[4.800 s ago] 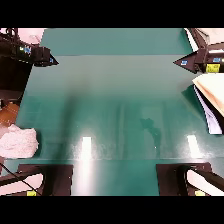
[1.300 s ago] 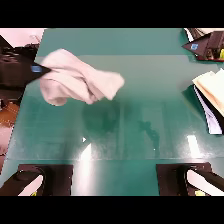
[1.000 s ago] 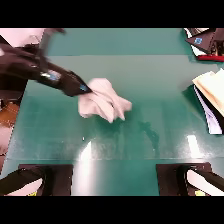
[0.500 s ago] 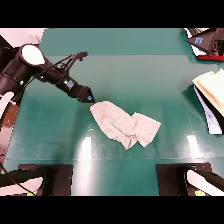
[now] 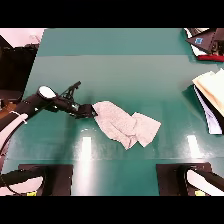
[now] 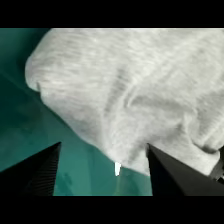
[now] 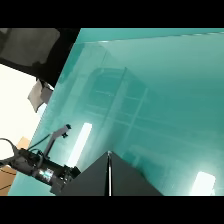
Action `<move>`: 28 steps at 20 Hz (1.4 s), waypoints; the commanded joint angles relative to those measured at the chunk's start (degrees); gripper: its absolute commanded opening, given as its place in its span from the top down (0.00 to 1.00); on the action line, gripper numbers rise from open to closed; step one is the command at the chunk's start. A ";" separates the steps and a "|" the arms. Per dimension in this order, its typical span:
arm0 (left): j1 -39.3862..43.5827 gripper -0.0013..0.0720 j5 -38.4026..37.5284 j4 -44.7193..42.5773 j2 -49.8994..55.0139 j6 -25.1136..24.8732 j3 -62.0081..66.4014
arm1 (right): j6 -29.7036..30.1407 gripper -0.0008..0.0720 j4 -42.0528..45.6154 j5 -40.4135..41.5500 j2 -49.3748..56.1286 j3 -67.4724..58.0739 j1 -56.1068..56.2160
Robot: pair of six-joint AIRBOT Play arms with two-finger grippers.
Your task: Fold the shirts.
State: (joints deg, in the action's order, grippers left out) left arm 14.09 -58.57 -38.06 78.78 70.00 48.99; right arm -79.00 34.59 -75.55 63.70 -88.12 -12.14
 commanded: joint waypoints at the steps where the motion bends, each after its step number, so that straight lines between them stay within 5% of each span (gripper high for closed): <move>1: 4.52 0.15 6.29 3.37 2.49 -1.36 -3.10 | 0.04 0.97 -0.02 -0.04 0.02 -0.04 0.02; 5: 6.10 0.22 6.34 4.26 2.91 0.26 -2.29 | 0.04 0.97 -0.02 -0.22 0.00 -0.04 0.02; 7: 6.10 0.95 4.50 4.20 2.80 -0.11 -0.98 | 0.04 0.97 0.02 -1.11 0.02 -0.04 0.02; 16: -1.05 0.95 -14.27 -18.99 -6.05 0.07 22.12 | 0.70 0.96 15.52 -10.27 0.00 10.99 1.05; 17: -1.88 0.95 -15.23 -20.15 -6.95 0.09 24.09 | 2.14 0.83 15.47 -9.11 0.04 15.15 2.03; 18: -2.12 0.95 -15.69 -20.65 -7.39 0.09 25.53 | 3.23 0.44 15.41 -7.04 0.04 19.30 3.37; 19: -2.12 0.95 -16.06 -20.70 -7.52 0.09 26.40 | 3.26 0.22 15.34 -4.20 0.20 23.71 5.11; 28: -2.12 0.95 -16.76 -20.74 -7.54 0.52 26.47 | 8.83 0.22 14.47 12.00 16.72 34.25 22.45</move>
State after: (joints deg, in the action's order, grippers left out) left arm 12.08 -74.65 -58.43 71.35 70.30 75.18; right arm -71.77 49.06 -68.27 75.11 -55.29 5.91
